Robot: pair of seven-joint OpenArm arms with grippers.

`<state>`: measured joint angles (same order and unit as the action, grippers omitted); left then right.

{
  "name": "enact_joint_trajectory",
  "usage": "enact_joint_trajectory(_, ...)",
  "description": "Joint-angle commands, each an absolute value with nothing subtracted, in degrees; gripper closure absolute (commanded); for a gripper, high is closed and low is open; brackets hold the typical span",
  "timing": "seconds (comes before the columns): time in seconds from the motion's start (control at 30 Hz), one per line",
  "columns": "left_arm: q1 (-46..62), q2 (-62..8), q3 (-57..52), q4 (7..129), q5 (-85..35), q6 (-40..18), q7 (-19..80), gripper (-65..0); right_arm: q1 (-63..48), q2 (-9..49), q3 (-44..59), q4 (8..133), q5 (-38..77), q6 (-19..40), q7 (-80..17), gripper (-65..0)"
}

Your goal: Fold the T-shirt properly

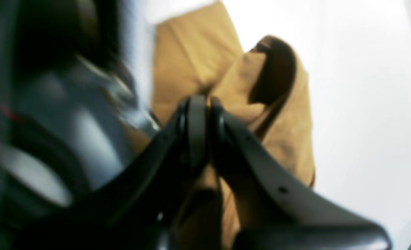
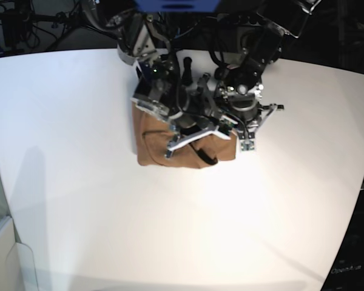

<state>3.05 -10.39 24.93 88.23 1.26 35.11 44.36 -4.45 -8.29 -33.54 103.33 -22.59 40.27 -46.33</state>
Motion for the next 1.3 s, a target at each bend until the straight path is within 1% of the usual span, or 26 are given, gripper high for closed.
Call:
enact_joint_trajectory(0.0,2.59,-10.33,24.92,89.19,1.89,35.38,42.86,-2.7,-3.65,-9.0,-33.98,104.22,-22.02,40.0,-44.97,-1.0)
enact_joint_trajectory(0.1,2.59,-10.33,25.01,89.27,0.31,35.38,41.27,-2.7,-3.21,-9.0,-34.51,104.22,-21.93,40.0,-44.7,-1.0)
enact_joint_trajectory(0.2,2.59,-10.77,25.1,89.54,-4.62,35.3,39.78,-2.7,-2.77,-9.0,-34.95,104.22,-21.93,40.0,-44.7,-1.0)
enact_joint_trajectory(0.37,2.68,-13.23,25.19,96.4,-11.12,35.3,38.2,-2.7,-1.45,-9.0,-35.74,104.4,-21.85,40.0,-44.88,-1.0)
enact_joint_trajectory(0.57,2.68,-16.04,24.75,101.41,-14.64,35.3,38.46,-2.7,-1.54,-9.0,-36.0,104.48,-21.85,40.0,-44.79,-1.0)
enact_joint_trajectory(0.77,4.09,-17.01,24.48,103.25,-14.99,35.38,38.46,-2.7,-1.63,-9.0,-36.0,104.66,-21.85,40.0,-44.79,-1.0)
enact_joint_trajectory(0.9,5.67,-19.03,24.22,105.01,-14.99,35.56,38.02,-2.6,-1.71,-9.0,-36.09,104.66,-21.85,40.0,-44.7,-1.0)
enact_joint_trajectory(1.17,8.4,-18.86,14.81,105.1,-14.99,35.65,37.85,-2.6,-1.8,-9.0,-36.09,104.57,-21.85,40.0,-44.7,-1.0)
enact_joint_trajectory(1.27,8.75,-18.86,13.67,105.1,-14.99,35.74,37.93,-2.6,-1.89,-9.0,-36.09,104.66,-21.85,40.0,-44.7,-1.0)
